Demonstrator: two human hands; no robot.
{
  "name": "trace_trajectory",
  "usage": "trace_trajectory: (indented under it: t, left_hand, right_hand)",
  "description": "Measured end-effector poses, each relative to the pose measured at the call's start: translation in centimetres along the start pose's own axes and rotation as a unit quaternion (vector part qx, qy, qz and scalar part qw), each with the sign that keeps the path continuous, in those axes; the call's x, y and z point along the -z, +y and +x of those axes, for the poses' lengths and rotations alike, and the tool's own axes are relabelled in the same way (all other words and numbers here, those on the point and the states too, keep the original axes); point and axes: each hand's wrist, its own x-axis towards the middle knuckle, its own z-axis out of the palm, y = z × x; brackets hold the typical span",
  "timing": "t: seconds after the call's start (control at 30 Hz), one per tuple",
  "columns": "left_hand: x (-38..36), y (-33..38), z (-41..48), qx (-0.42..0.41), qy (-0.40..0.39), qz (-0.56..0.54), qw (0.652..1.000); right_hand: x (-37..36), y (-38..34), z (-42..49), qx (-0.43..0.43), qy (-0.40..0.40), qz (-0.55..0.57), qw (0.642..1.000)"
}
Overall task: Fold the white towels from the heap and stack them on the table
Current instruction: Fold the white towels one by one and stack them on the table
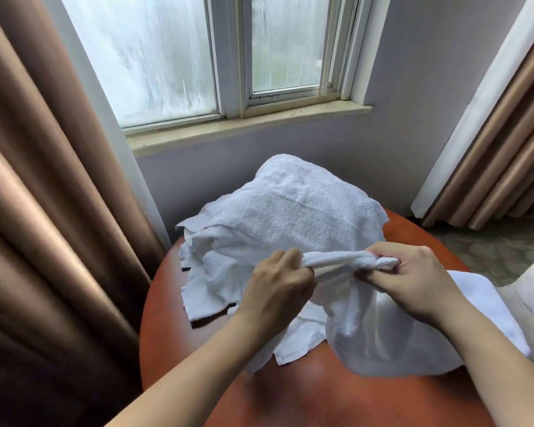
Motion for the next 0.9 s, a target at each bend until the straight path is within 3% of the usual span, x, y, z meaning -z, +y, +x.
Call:
trace_trajectory:
  t: [0.1, 0.23, 0.5, 0.67, 0.9]
  left_hand:
    - [-0.1, -0.7, 0.2, 0.029, 0.014, -0.011, 0.999]
    - [-0.8, -1.3, 0.0, 0.064, -0.036, -0.041, 0.996]
    - [-1.7, -1.2, 0.0, 0.081, -0.037, 0.008, 0.996]
    - [-2.1, 1.5, -1.0, 0.085, -0.077, -0.062, 0.991]
    - [-2.0, 2.7, -1.3, 0.09, -0.063, -0.029, 0.994]
  right_hand:
    - [0.5, 0.5, 0.1, -0.014, 0.02, -0.008, 1.0]
    - [0.7, 0.3, 0.3, -0.005, 0.023, 0.005, 1.0]
    - [1.1, 0.0, 0.6, -0.027, 0.024, 0.076, 0.996]
    - [1.0, -0.6, 0.7, -0.038, 0.016, 0.148, 0.988]
    - [1.5, -0.4, 0.8, -0.065, 0.029, 0.188, 0.98]
